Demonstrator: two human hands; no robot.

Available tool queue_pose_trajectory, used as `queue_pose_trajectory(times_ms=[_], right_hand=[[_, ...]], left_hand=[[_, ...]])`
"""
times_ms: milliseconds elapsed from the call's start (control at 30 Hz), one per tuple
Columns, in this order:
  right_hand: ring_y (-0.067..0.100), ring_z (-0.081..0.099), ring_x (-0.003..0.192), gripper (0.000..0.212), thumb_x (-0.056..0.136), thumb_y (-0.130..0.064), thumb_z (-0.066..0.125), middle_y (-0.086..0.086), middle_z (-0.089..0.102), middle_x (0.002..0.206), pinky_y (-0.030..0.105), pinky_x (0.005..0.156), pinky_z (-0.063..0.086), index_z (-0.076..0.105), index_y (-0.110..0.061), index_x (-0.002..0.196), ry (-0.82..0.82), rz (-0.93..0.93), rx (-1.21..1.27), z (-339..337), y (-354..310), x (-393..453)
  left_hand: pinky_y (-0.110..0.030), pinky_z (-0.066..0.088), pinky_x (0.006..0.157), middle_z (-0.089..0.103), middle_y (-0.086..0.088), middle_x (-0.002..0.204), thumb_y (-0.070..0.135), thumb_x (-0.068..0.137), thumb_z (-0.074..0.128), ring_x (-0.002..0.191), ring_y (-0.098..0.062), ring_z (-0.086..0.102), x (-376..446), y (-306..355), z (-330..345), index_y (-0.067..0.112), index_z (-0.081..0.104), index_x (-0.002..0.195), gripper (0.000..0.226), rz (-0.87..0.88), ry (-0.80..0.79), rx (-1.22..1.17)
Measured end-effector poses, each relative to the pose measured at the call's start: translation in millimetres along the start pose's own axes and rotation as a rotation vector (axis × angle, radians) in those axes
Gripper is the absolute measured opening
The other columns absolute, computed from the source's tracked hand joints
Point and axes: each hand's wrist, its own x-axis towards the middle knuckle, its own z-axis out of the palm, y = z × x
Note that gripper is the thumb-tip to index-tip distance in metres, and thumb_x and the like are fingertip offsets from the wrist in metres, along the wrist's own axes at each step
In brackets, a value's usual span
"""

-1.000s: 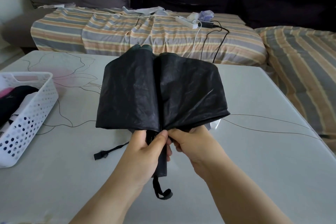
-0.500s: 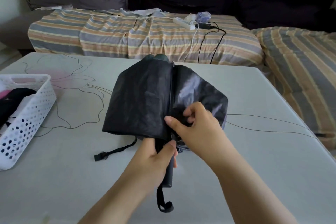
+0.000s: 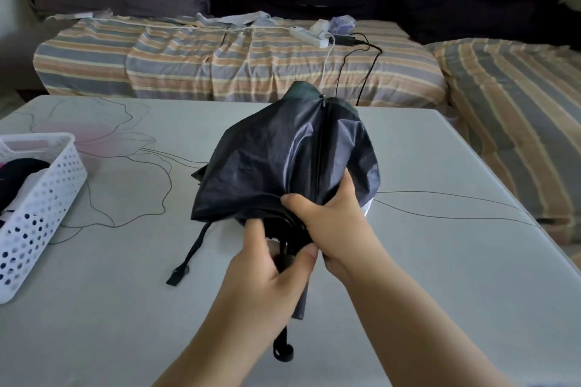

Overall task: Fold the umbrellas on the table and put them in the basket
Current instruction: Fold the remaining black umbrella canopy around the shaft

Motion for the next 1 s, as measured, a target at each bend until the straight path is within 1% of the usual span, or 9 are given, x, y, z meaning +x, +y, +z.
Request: queue_pose_trajectory(times_ms=[67, 133, 233, 333, 400, 567, 700, 833, 1000], right_hand=[[0.018, 0.063, 0.103, 0.094, 0.074, -0.021, 0.076, -0.004, 0.061, 0.121, 0.04, 0.09, 0.055, 0.018, -0.033, 0.147, 0.082, -0.052, 0.019, -4, 0, 7], [0.02, 0.06, 0.106, 0.094, 0.076, -0.023, 0.074, -0.003, 0.057, 0.126, 0.042, 0.092, 0.053, 0.013, -0.037, 0.147, 0.142, -0.056, 0.033, -7, 1, 10], [0.021, 0.06, 0.111, 0.095, 0.078, -0.019, 0.072, -0.003, 0.055, 0.13, 0.043, 0.096, 0.051, 0.011, -0.043, 0.146, 0.11, -0.059, 0.135, -4, 6, 9], [0.02, 0.059, 0.114, 0.092, 0.082, -0.015, 0.07, -0.002, 0.054, 0.133, 0.042, 0.097, 0.051, 0.011, -0.044, 0.147, 0.05, -0.097, 0.188, 0, 5, 6], [0.02, 0.059, 0.115, 0.09, 0.082, -0.018, 0.069, -0.002, 0.052, 0.134, 0.042, 0.097, 0.051, 0.011, -0.046, 0.146, 0.039, -0.137, 0.191, 0, 3, 5], [0.013, 0.057, 0.116, 0.085, 0.089, -0.013, 0.062, -0.007, 0.05, 0.135, 0.038, 0.098, 0.051, 0.008, -0.046, 0.146, 0.001, -0.192, 0.199, -4, 2, -4], [0.013, 0.055, 0.12, 0.085, 0.09, -0.012, 0.06, -0.006, 0.046, 0.141, 0.038, 0.099, 0.05, 0.007, -0.049, 0.145, -0.013, -0.214, 0.23, -3, 3, -8], [0.009, 0.053, 0.12, 0.09, 0.09, -0.012, 0.062, -0.009, 0.043, 0.141, 0.035, 0.1, 0.049, 0.003, -0.052, 0.144, 0.003, -0.212, 0.264, -2, 5, -9], [0.015, 0.058, 0.115, 0.099, 0.075, -0.016, 0.078, -0.01, 0.05, 0.133, 0.038, 0.092, 0.054, 0.014, -0.054, 0.14, 0.018, -0.13, 0.268, -4, 4, -5]], left_hand=[[-0.015, 0.048, 0.057, 0.063, 0.025, 0.085, 0.052, 0.08, 0.059, 0.067, 0.002, 0.063, -10, -3, 0, 0.036, 0.032, 0.106, 0.041, 0.179, 0.16, 0.116], [-0.014, 0.048, 0.054, 0.061, 0.024, 0.091, 0.06, 0.075, 0.048, 0.069, 0.004, 0.062, -15, -7, 1, 0.044, 0.025, 0.108, 0.044, 0.341, 0.177, 0.213], [-0.016, 0.045, 0.052, 0.059, 0.011, 0.078, 0.045, 0.084, 0.054, 0.06, -0.006, 0.059, -11, -13, 9, 0.053, 0.005, 0.132, 0.069, 0.318, 0.086, 0.255], [-0.016, 0.042, 0.045, 0.055, 0.01, 0.067, 0.042, 0.086, 0.055, 0.051, -0.007, 0.056, -6, -14, 13, 0.068, -0.018, 0.123, 0.086, 0.278, 0.036, 0.223], [-0.014, 0.04, 0.044, 0.056, 0.011, 0.067, 0.055, 0.078, 0.049, 0.051, -0.006, 0.056, -5, -16, 12, 0.075, -0.006, 0.109, 0.066, 0.344, 0.087, 0.176], [-0.01, 0.036, 0.042, 0.053, 0.013, 0.064, 0.062, 0.08, 0.041, 0.067, -0.018, 0.058, -2, -23, 13, 0.047, 0.019, 0.105, 0.037, 0.484, 0.109, 0.264], [-0.014, 0.037, 0.043, 0.053, 0.012, 0.057, 0.056, 0.087, 0.046, 0.052, -0.015, 0.053, 1, -17, 12, 0.04, 0.022, 0.101, 0.031, 0.405, 0.196, 0.267], [-0.013, 0.041, 0.055, 0.057, 0.011, 0.062, 0.053, 0.088, 0.047, 0.066, -0.003, 0.057, 4, -13, 13, 0.035, 0.04, 0.095, 0.02, 0.23, 0.18, 0.224], [-0.016, 0.041, 0.046, 0.049, 0.013, 0.063, 0.067, 0.083, 0.019, 0.048, -0.009, 0.049, 6, -15, 13, 0.028, 0.048, 0.087, 0.049, 0.381, 0.151, 0.396]])
